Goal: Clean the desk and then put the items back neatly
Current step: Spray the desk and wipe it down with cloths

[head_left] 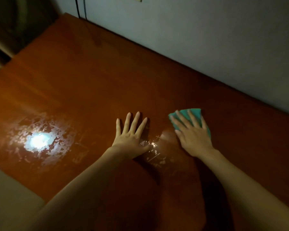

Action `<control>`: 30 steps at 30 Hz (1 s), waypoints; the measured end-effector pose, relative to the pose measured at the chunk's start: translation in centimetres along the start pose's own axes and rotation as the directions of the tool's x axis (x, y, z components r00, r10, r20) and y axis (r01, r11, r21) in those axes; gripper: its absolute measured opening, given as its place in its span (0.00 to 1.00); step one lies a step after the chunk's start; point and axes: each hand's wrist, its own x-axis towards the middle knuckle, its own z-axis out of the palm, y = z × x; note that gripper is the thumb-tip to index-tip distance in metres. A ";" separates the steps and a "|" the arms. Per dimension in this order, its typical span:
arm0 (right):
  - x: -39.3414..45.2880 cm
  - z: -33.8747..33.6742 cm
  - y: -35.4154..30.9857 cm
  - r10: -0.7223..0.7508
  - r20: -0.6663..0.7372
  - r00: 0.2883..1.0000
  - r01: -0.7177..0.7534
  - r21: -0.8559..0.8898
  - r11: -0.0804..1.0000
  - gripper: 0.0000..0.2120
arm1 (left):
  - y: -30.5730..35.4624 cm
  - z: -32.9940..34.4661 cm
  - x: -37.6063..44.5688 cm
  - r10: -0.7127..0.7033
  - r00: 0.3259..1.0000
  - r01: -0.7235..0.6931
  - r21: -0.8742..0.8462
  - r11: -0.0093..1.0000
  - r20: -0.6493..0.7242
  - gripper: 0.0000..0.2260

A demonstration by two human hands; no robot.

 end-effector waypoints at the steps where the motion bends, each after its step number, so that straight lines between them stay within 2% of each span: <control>1: 0.6 -0.2 0.4 0.084 -0.014 0.996 -0.083 0.031 0.996 0.25 | 0.0 0.3 -0.3 0.003 1.000 -0.003 0.005 1.000 0.002 0.43; 4: 2.9 -1.2 -0.4 0.325 -0.033 0.945 -0.317 0.149 0.937 0.24 | 0.0 0.6 -0.7 0.017 1.000 -0.017 0.008 1.000 0.000 0.42; 7: 5.6 -2.2 -3.3 0.403 -0.014 0.915 -0.391 0.216 0.895 0.25 | -0.1 0.8 -1.5 0.043 0.999 -0.043 -0.008 0.999 -0.017 0.41; 9: 6.6 -2.6 -6.0 0.326 -0.027 0.945 -0.314 0.204 0.927 0.25 | -0.4 1.5 -2.6 0.066 0.998 -0.066 0.000 0.998 -0.019 0.39; 12: 5.4 -2.3 -10.2 0.110 -0.030 0.994 -0.105 0.132 0.986 0.24 | -0.7 3.0 -4.8 0.077 0.997 -0.077 -0.007 0.997 -0.002 0.39; 16: -0.1 -0.7 -11.6 -0.110 0.020 0.994 0.109 0.032 0.994 0.23 | -2.2 3.6 -7.5 0.108 0.994 -0.108 -0.004 0.994 0.025 0.39; 18: -1.7 -0.2 -9.9 -0.062 0.035 0.997 0.060 0.042 0.997 0.25 | -3.8 3.8 -8.6 0.112 0.993 -0.112 0.014 0.994 0.022 0.40; 22: -0.2 -0.6 -7.6 0.254 0.016 0.967 -0.254 0.128 0.959 0.24 | -7.0 4.4 -9.9 0.027 1.000 -0.027 0.023 0.999 -0.011 0.44; 24: 2.5 -1.5 -8.7 0.335 0.019 0.942 -0.334 0.164 0.928 0.24 | -8.0 4.3 -10.3 0.010 1.000 -0.010 0.022 1.000 -0.015 0.44; 26: 5.3 -2.1 -10.8 0.303 -0.002 0.953 -0.298 0.180 0.938 0.24 | -8.7 4.1 -10.5 0.000 1.000 0.000 -0.009 1.000 -0.003 0.42; 30: 6.5 -2.3 -16.8 0.023 -0.013 1.000 -0.022 0.090 0.996 0.24 | -9.6 3.2 -10.9 -0.090 0.995 0.083 -0.136 0.987 -0.045 0.39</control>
